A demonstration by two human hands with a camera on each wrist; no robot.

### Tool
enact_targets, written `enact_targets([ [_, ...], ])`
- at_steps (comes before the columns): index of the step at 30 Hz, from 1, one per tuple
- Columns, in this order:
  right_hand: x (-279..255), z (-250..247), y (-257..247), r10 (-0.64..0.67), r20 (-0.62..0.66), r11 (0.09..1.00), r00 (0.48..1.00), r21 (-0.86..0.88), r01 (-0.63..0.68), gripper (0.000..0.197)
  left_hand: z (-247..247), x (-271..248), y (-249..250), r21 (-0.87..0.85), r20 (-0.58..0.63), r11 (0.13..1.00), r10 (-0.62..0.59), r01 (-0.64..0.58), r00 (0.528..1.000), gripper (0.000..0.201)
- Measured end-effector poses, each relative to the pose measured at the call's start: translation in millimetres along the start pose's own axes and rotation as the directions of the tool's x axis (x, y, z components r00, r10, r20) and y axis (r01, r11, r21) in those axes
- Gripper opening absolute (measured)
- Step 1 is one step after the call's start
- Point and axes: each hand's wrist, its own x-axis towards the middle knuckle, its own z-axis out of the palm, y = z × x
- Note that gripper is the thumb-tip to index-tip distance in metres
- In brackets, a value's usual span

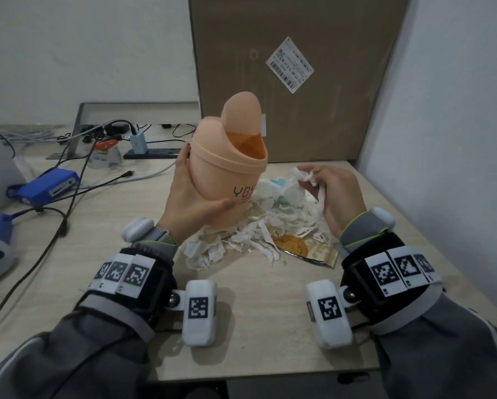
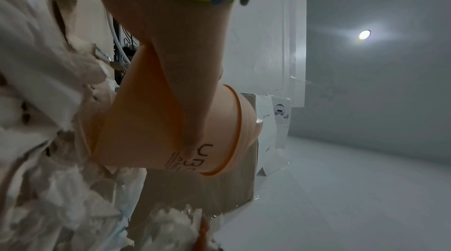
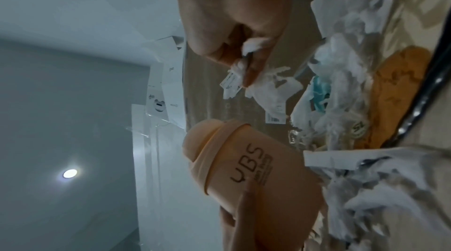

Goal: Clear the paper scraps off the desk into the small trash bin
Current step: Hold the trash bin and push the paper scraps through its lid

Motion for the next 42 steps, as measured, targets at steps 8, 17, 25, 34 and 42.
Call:
enact_targets([
  [8, -11.3, 8.1, -7.3, -0.328, 0.187, 0.916, 0.926, -0.178, 0.360, 0.024, 6.2, 1.5, 4.8, 0.179, 0.046, 0.978, 0.099, -0.106, 0.994, 0.138],
  [17, -11.2, 11.7, -2.3, -0.381, 0.218, 0.886, 0.898, -0.193, 0.422, 0.011, 11.3, 2.3, 3.0, 0.241, 0.056, 0.960, 0.135, -0.145, 0.989, 0.134],
  [25, -18.2, 19.6, 0.9, -0.285, 0.371, 0.802, 0.884, -0.412, 0.432, 0.029, 15.3, 1.0, 5.2, 0.298, 0.026, 0.935, 0.193, -0.192, 0.981, 0.134],
  [34, -21.1, 20.6, 3.3, -0.420, 0.336, 0.704, 0.843, -0.466, 0.536, 0.027, 16.4, -3.9, 9.9, 0.305, 0.021, 0.922, 0.244, -0.239, 0.970, 0.131],
  [42, -20.4, 16.3, 2.3, -0.366, 0.230, 0.754, 0.902, -0.495, 0.432, 0.012, 16.9, -9.0, 18.3, 0.328, 0.086, 0.893, 0.298, -0.309, 0.951, 0.127],
])
